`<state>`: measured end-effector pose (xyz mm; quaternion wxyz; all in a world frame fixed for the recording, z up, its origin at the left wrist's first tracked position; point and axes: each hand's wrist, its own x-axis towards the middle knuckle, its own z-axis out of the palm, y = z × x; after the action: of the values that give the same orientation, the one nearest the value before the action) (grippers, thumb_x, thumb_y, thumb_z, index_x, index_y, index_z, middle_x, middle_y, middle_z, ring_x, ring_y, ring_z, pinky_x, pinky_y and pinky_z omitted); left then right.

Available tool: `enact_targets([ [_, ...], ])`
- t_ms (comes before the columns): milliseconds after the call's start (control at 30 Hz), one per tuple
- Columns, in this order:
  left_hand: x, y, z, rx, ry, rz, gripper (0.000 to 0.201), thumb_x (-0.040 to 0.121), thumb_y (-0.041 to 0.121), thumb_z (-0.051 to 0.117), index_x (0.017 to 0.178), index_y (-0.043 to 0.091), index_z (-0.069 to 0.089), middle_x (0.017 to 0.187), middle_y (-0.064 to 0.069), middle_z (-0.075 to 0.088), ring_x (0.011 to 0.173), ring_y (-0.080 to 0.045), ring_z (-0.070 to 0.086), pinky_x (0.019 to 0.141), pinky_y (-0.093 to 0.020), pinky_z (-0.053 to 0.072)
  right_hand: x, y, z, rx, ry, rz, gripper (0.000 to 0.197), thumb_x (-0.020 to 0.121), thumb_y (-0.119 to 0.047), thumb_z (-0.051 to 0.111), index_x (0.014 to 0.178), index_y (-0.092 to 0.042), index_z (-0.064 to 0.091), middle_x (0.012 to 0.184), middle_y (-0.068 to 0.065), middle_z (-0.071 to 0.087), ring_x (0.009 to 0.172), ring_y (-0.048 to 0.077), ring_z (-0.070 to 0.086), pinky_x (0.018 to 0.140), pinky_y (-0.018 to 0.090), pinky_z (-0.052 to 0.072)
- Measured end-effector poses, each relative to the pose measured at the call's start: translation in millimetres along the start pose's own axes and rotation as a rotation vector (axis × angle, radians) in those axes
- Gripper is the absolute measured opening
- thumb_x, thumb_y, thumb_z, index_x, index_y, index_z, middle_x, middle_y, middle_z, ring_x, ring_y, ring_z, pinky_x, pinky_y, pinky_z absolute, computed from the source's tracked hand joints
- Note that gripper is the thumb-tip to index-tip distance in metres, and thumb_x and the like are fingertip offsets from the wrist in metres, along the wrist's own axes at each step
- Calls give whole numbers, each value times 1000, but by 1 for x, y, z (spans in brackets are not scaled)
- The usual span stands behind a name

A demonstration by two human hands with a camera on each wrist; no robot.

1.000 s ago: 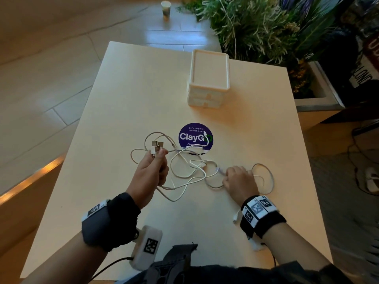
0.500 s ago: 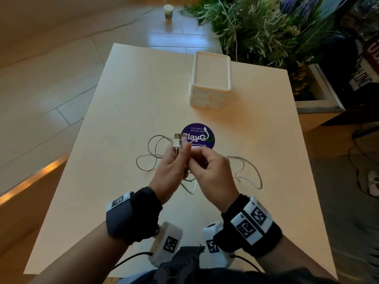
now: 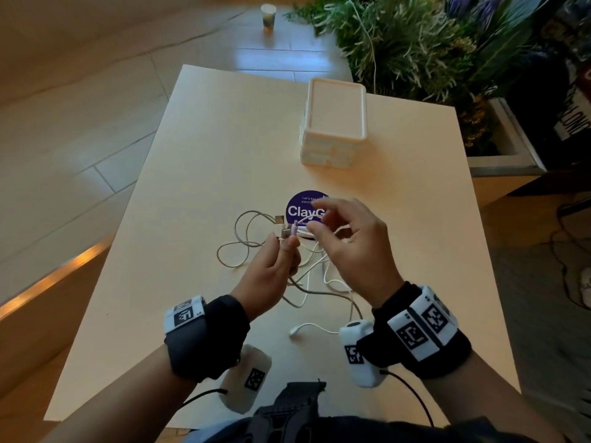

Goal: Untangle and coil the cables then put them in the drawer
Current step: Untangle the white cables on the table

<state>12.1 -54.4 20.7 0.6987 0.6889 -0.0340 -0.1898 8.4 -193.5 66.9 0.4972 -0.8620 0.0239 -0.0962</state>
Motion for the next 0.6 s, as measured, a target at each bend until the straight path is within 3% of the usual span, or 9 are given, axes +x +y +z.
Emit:
enact_targets([
  [33, -1, -1, 0, 40, -19, 9, 22, 100, 21, 32, 83, 12, 41, 67, 2, 40, 54, -1, 40, 63, -28, 45, 4, 0, -1, -21, -73, 3, 22, 78, -21, 73, 101, -21, 70, 87, -7, 57, 80, 5, 57, 71, 13, 44],
  [100, -4, 1, 1, 118, -52, 37, 20, 99, 21, 33, 83, 18, 43, 69, 3, 41, 55, 0, 42, 64, -29, 49, 9, -1, 1, -64, -217, 5, 23, 76, -27, 74, 99, -25, 71, 91, -3, 54, 91, 7, 55, 80, 19, 44],
  [200, -6, 3, 0, 138, -77, 24, 24, 100, 22, 33, 92, 3, 45, 69, 0, 42, 56, -8, 42, 58, -33, 46, 14, 0, 3, -121, -253, -16, 19, 74, -32, 73, 92, -28, 71, 90, -4, 52, 95, 16, 53, 88, 32, 45],
  [300, -7, 7, -1, 76, -82, -4, 33, 98, 27, 34, 99, -6, 41, 66, 0, 40, 55, -12, 38, 55, -32, 37, 15, -1, 5, -145, -263, -14, 25, 70, -32, 76, 91, -23, 66, 94, -4, 55, 93, 13, 54, 85, 30, 46],
  [367, -5, 12, -1, 65, -73, 29, 19, 99, 21, 35, 98, 5, 46, 63, 7, 42, 51, -4, 40, 55, -22, 38, 13, -2, 8, -145, -296, -27, 26, 70, -30, 78, 89, -20, 65, 97, -3, 57, 93, 12, 55, 82, 24, 43],
  [433, -3, 12, -1, 88, -73, 36, 15, 101, 15, 33, 100, 8, 46, 65, 4, 43, 53, -8, 41, 57, -25, 40, 13, -2, 10, -114, -303, -25, 20, 71, -27, 77, 86, -18, 67, 96, -1, 57, 93, 14, 56, 84, 24, 43],
  [500, -3, 9, -2, 91, -91, 6, 16, 101, 16, 32, 98, 7, 44, 68, -2, 39, 58, -20, 35, 56, -37, 36, 16, 0, 10, -77, -288, 17, 15, 71, -29, 74, 81, -19, 69, 94, -1, 58, 96, 16, 56, 89, 33, 44],
  [600, -5, 6, -3, 67, -106, -8, 16, 101, 14, 30, 95, 18, 43, 66, 1, 37, 56, -19, 32, 51, -29, 34, 19, 5, 10, -109, -331, 68, 17, 68, -40, 71, 76, -26, 67, 94, -7, 59, 99, 15, 56, 94, 46, 42],
])
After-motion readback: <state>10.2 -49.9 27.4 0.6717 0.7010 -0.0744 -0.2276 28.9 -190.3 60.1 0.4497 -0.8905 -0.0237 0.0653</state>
